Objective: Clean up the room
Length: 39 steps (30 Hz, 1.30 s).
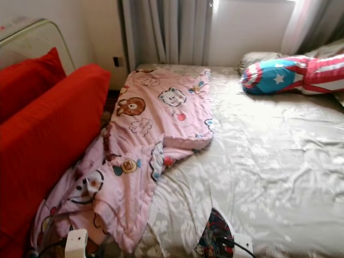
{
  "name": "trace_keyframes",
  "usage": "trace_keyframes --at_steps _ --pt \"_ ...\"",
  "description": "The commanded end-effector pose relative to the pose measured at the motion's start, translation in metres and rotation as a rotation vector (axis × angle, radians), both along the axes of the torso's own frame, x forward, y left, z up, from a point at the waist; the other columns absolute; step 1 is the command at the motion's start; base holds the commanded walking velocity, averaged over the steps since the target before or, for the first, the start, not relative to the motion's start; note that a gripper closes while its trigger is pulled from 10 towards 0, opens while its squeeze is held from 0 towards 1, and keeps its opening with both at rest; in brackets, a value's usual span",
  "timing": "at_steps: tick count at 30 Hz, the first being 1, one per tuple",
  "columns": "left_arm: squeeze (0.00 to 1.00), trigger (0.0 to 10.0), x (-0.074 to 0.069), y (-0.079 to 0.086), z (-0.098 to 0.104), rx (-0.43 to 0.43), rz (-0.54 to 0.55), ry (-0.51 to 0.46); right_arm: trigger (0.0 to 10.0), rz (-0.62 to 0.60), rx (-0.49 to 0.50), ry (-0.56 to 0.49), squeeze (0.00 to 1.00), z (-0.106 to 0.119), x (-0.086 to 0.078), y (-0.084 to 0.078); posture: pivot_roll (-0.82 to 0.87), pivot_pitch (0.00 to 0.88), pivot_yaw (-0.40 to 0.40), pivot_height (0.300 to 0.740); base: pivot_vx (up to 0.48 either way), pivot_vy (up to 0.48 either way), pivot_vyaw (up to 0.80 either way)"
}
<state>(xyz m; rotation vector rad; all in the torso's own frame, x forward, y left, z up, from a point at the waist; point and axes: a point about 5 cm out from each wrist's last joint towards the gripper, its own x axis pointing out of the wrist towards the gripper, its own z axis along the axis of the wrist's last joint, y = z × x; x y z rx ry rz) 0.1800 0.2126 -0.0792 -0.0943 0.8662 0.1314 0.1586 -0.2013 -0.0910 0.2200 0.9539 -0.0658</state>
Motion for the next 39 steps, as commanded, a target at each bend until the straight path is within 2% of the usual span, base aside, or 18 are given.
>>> trace_keyframes --at_steps 1,3,7,20,23,39 --pt "0.00 10.0 -0.005 0.000 -0.003 0.001 -0.004 0.017 10.0 -0.003 -0.033 -0.050 0.00 0.004 0.005 -0.005 -0.03 0.000 -0.058 0.738 0.000 0.000 0.00" --pt "0.00 10.0 -0.006 0.000 -0.003 0.001 -0.004 0.017 10.0 -0.010 -0.044 -0.058 0.00 0.005 0.005 -0.007 -0.03 0.000 -0.058 0.738 0.000 0.000 0.00" --pt "0.00 10.0 -0.008 0.000 -0.003 -0.001 -0.002 0.017 10.0 -0.058 -0.108 -0.115 0.00 0.010 0.007 -0.022 -0.03 0.000 -0.057 0.738 0.000 0.000 0.00" --pt "0.00 10.0 -0.008 0.000 -0.003 0.006 -0.021 0.019 10.0 -0.084 -0.166 -0.081 0.00 0.009 0.003 -0.030 -0.03 0.000 -0.064 0.738 0.000 0.000 0.00" --pt "0.00 10.0 -0.007 0.000 -0.003 0.008 -0.023 0.019 10.0 -0.113 -0.166 -0.076 0.00 0.009 0.001 -0.034 -0.04 0.000 -0.063 0.738 0.000 0.000 -0.70" --pt "0.00 10.0 -0.005 -0.002 -0.003 0.011 -0.041 0.015 10.0 -0.105 -0.165 -0.076 0.00 0.010 0.004 -0.035 -0.04 0.000 -0.071 0.738 0.000 0.000 -0.67"
